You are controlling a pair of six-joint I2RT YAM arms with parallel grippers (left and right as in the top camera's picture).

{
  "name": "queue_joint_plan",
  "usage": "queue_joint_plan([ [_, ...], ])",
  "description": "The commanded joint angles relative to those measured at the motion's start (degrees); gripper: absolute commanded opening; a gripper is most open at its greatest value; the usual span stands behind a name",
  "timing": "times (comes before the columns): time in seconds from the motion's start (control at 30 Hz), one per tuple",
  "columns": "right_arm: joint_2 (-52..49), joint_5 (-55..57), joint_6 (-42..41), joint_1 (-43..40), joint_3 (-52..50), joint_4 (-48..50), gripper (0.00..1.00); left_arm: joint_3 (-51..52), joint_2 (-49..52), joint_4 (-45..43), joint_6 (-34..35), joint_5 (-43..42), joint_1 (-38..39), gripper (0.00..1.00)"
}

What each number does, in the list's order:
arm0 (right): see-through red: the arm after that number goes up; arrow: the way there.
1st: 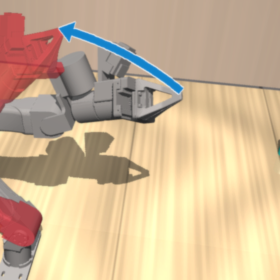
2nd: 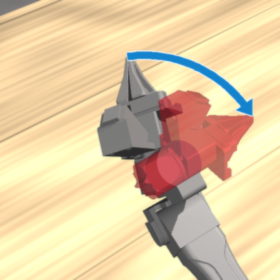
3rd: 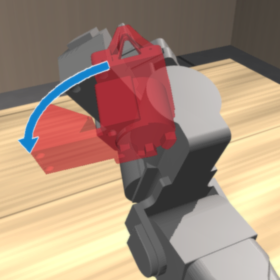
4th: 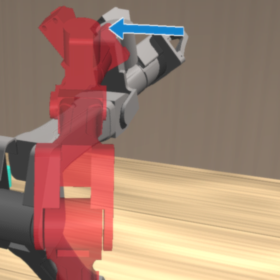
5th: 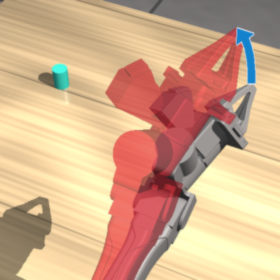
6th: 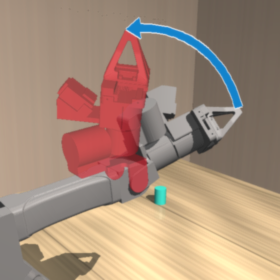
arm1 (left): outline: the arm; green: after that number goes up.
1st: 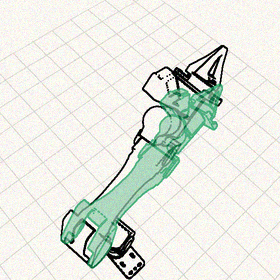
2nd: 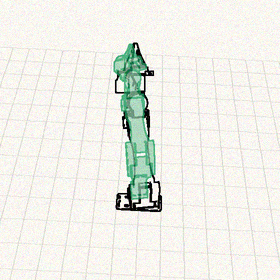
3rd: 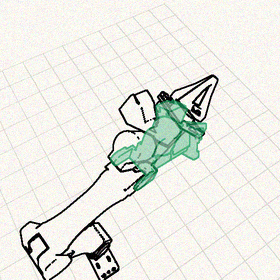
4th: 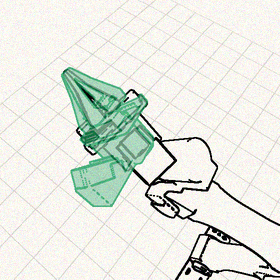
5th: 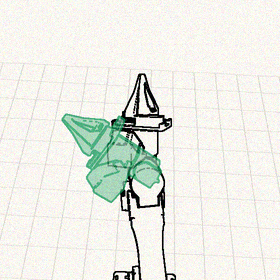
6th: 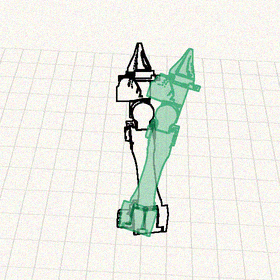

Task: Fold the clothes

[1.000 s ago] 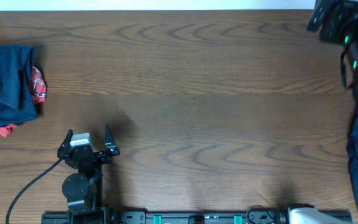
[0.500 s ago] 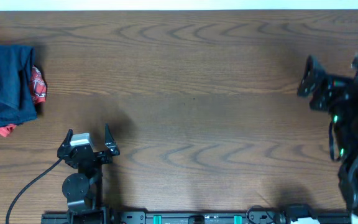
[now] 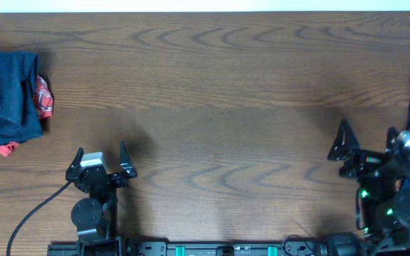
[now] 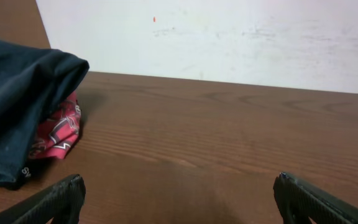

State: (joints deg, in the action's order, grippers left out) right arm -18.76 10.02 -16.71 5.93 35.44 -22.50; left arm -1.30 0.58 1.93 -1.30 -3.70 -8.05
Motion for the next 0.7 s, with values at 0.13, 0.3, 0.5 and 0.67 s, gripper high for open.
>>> queue_joint_plan([
  [0.13,10.8,-3.0,-4.0,1.0,-12.7,8.4,0.99,1.1,-0.3,1.7,0.5,-0.7,-0.3,0.98],
  [0.3,15.0,-3.0,-1.6,1.0,-18.4,12.5,0.99,1.1,-0.3,1.7,0.5,-0.7,-0.3,0.98],
  [0.5,18.4,-6.2,5.3,1.0,-23.0,13.3,0.99,1.1,-0.3,1.7,0.5,-0.7,-0.3,0.98],
  [0.67,18.5,-7.7,8.1,1.0,-23.9,13.3,0.99,1.1,-0.3,1.7,0.5,-0.7,-0.3,0.98],
])
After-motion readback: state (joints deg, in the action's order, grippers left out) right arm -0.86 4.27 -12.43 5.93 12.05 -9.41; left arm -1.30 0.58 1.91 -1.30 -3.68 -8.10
